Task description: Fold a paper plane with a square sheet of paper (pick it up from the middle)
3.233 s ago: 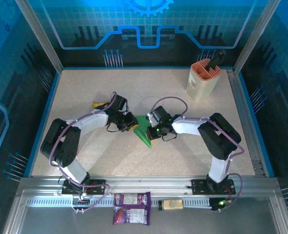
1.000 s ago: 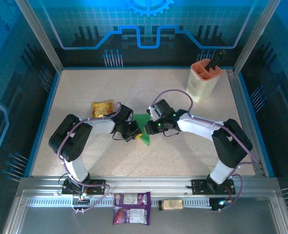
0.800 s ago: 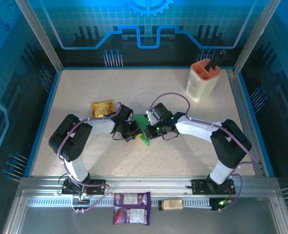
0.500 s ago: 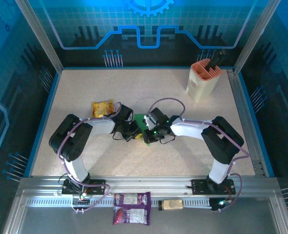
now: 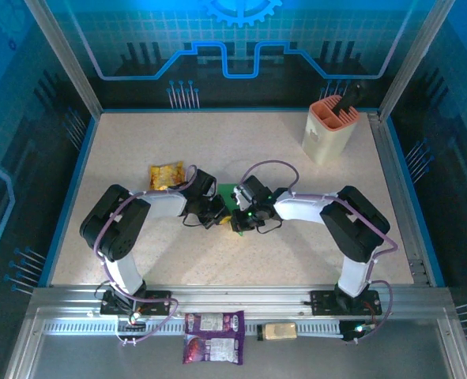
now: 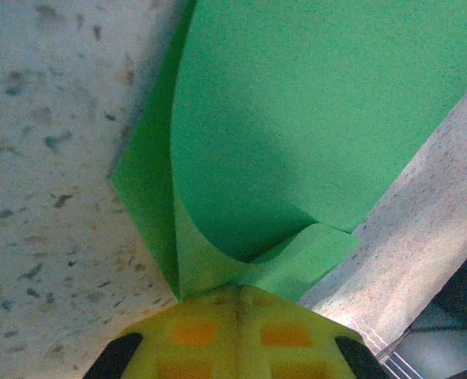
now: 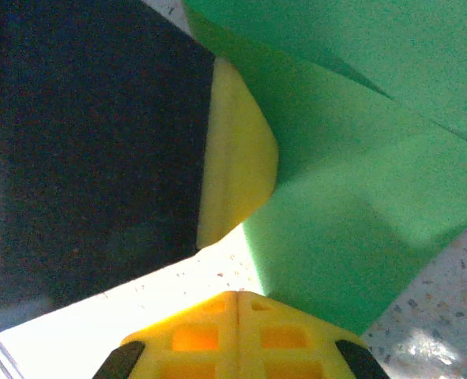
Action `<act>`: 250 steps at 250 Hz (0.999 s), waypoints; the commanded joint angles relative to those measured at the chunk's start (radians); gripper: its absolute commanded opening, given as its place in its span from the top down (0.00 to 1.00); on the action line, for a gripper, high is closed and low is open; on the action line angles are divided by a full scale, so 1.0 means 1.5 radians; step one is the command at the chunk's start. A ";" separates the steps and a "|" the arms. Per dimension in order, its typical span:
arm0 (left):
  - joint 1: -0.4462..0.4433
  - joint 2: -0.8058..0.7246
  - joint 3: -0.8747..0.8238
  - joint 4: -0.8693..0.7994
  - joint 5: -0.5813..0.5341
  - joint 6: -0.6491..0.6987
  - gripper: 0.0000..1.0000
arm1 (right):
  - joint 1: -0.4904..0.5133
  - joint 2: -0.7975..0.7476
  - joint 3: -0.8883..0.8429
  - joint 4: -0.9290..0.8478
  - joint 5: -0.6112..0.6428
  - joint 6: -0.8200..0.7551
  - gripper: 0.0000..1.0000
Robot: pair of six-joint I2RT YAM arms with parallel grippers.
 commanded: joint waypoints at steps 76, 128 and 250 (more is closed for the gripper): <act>-0.002 0.028 -0.019 -0.029 -0.018 -0.001 0.96 | -0.016 0.015 0.005 0.022 -0.047 0.019 0.97; 0.000 0.030 -0.018 -0.030 -0.018 0.001 0.96 | -0.018 -0.032 -0.016 0.036 -0.034 0.007 0.96; 0.000 0.031 -0.019 -0.029 -0.016 0.001 0.96 | -0.018 0.009 0.001 0.021 -0.003 0.019 0.96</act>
